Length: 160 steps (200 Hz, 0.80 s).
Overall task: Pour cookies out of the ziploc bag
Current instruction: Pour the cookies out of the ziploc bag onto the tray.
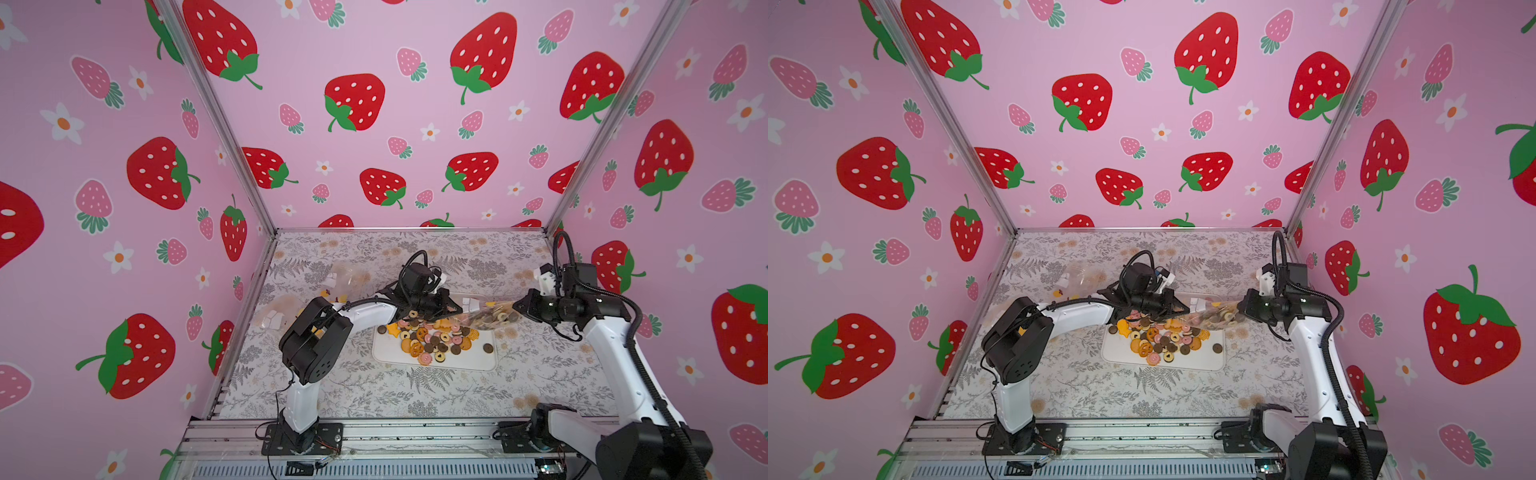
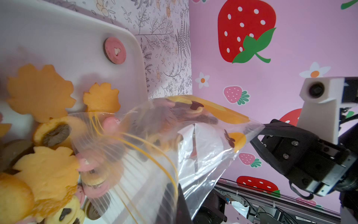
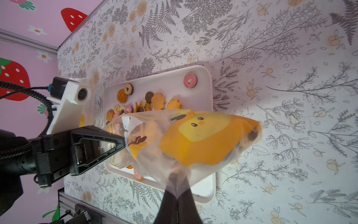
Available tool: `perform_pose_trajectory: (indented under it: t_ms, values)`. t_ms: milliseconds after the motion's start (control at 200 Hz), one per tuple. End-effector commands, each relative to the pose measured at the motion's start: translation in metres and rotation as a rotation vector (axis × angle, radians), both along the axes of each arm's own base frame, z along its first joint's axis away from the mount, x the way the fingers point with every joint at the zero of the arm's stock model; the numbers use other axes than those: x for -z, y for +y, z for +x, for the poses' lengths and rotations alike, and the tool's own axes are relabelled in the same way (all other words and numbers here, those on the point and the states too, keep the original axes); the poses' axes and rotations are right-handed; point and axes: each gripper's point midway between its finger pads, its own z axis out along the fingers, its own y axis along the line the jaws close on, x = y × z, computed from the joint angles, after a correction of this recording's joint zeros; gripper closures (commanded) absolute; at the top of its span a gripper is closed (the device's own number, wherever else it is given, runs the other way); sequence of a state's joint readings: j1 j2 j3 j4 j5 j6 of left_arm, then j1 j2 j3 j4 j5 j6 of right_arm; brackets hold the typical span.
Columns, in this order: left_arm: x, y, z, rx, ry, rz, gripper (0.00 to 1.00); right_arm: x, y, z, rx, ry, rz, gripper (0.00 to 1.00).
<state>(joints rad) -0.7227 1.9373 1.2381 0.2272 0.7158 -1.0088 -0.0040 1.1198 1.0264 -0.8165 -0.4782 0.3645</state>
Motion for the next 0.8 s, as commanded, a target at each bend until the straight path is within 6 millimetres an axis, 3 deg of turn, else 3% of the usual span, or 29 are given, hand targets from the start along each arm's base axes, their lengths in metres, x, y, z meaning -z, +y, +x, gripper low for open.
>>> perform_pose_trajectory:
  t_ms: [0, 325, 795]
  values:
    - [0.002, 0.010, 0.002, -0.013, -0.007, 0.016, 1.00, -0.030, 0.012, 0.005, -0.063, -0.108, 0.010, 1.00]
    - [-0.002, 0.031, 0.007, -0.051, -0.013, 0.016, 1.00, -0.044, 0.052, 0.000, -0.221, -0.115, 0.022, 1.00]
    - [0.002, 0.055, 0.005, -0.084, -0.008, 0.028, 1.00, -0.045, 0.077, 0.001, -0.285, -0.109, 0.030, 1.00]
